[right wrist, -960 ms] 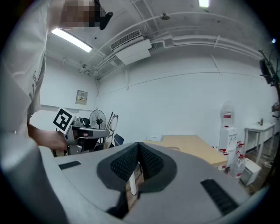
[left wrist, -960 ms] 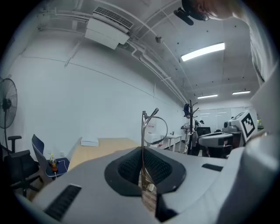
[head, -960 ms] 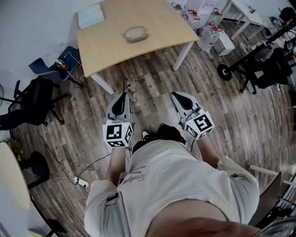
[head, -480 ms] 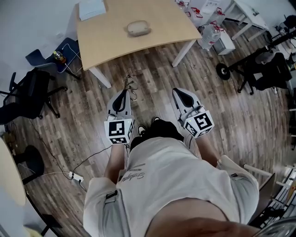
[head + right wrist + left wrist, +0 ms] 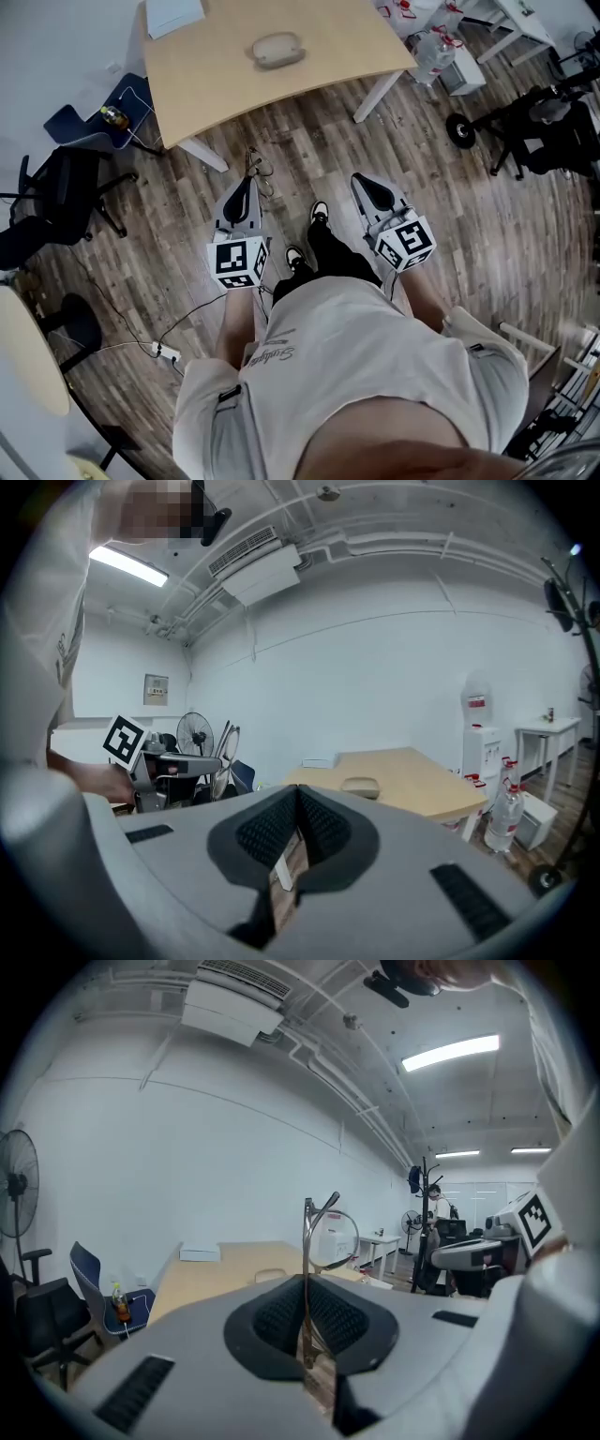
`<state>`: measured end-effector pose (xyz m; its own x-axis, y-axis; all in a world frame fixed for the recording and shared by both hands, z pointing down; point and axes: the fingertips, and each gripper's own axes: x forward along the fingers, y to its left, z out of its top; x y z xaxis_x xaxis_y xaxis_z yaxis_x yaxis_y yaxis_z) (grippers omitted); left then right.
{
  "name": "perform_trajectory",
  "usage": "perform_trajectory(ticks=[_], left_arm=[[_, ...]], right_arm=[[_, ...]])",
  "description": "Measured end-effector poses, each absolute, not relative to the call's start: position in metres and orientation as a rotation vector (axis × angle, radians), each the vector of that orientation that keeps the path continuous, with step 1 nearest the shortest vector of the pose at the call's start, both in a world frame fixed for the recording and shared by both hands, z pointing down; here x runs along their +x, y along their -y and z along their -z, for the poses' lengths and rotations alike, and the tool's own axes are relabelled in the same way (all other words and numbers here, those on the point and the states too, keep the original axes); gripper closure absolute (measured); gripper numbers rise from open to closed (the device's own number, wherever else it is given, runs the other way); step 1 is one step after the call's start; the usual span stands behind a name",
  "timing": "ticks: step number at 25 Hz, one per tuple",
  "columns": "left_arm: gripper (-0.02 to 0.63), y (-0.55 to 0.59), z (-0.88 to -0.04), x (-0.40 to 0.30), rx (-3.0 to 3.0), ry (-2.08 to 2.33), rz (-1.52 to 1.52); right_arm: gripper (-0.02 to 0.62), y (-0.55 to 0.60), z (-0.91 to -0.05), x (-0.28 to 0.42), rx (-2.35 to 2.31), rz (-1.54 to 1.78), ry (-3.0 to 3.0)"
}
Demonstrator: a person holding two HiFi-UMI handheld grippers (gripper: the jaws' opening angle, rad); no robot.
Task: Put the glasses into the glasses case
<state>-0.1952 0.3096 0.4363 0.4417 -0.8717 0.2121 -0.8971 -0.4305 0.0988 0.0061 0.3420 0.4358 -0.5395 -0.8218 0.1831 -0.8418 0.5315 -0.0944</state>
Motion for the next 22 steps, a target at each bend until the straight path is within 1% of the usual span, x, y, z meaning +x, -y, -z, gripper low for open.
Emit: perform_trajectory(ticks=[11,14,17,22], left_arm=[[0.586,-0.222,-0.391,-0.173,2.553,1.647,-0.271],[0.586,-0.193,-0.38,-0.167,2.561,1.678,-0.268],[0.586,-0.172,-0.373,-0.167,2.531,1.717,-0.249],[0.586,-0.137,-0.376,-0.155,2.483,1.743,-0.23]], right_arm=[[0.599,-0.243,-0.425,0.031,1.432,-0.239,2.746],[0.6,-0.214,-0.424,0.047,1.467,-0.191,2.718],[0.6,-0.193,-0.43,0.071,1.516,-0.246,2.701],[0.599,-0.155,-0.44,0.091,1.463,-0.233,2.69]])
